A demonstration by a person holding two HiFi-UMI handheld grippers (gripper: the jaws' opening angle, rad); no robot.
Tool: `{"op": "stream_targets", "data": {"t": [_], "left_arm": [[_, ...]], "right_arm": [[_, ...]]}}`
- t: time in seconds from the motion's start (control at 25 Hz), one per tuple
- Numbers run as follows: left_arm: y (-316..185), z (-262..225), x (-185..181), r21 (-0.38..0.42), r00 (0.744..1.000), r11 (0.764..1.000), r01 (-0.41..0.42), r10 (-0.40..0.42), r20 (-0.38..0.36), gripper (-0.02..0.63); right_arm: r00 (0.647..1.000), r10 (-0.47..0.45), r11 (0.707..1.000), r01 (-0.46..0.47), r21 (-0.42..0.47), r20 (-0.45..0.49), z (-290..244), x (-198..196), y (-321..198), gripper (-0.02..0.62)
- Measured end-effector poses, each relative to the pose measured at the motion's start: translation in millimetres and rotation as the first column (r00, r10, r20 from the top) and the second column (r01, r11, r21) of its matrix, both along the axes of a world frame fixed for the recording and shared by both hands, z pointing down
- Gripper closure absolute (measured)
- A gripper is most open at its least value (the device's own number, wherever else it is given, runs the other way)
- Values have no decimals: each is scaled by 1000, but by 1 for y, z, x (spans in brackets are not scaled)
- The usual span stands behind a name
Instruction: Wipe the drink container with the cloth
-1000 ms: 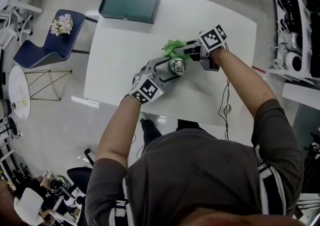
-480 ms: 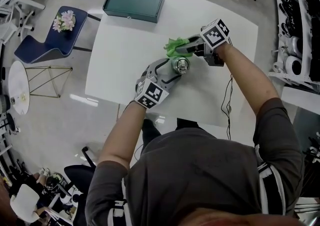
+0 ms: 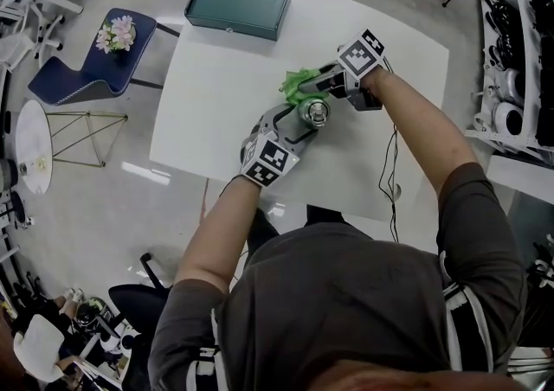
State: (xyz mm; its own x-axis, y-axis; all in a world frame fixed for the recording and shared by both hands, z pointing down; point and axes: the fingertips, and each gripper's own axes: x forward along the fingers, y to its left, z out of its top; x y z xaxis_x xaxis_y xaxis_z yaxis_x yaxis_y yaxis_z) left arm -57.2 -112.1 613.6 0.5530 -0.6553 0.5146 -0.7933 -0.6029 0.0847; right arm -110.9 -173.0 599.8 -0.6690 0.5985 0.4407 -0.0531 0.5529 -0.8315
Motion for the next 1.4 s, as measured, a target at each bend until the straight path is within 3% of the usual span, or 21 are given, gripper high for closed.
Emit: {"op": "stream_targets", "data": {"t": [0.2,0.32,0.4,0.52,0.64,0.72,0.92,1.08,1.4], "left_arm": [[0,2,0,-19,1000,1000,-9,9,-13,299],[1,-2,0,-32,999,999,-9,8,-31,301],[5,-12,-4,-22,999,999,-35,34,-40,300],[9,-50,-17,40,990,994,-105,108,-87,299],[-1,-99,-16,121,962,968,-221,237,-134,299],[-10,-119,-4,134,934,940,-314,331,-136,299],[-19,-100,24,6,886,891,-455,453,-100,318],[-20,-95,26,-38,887,901,-432,417,-197,344],[-22,-92,26,-53,896,919,-391,367,-250,345]], "right_arm": [[995,-13,992,25,126,-100,35,6,-2,505],[999,13,978,-3,207,-49,30,7,-10,502],[992,116,965,-122,234,43,12,13,-27,500],[936,308,925,-336,177,170,-26,39,-43,500],[898,384,893,-420,161,214,-47,77,-34,500],[882,413,882,-450,144,225,-51,98,-20,500],[897,393,891,-426,155,202,-39,117,27,500],[915,358,901,-390,187,186,-22,104,50,500],[922,386,880,-380,287,35,34,93,67,494]]}}
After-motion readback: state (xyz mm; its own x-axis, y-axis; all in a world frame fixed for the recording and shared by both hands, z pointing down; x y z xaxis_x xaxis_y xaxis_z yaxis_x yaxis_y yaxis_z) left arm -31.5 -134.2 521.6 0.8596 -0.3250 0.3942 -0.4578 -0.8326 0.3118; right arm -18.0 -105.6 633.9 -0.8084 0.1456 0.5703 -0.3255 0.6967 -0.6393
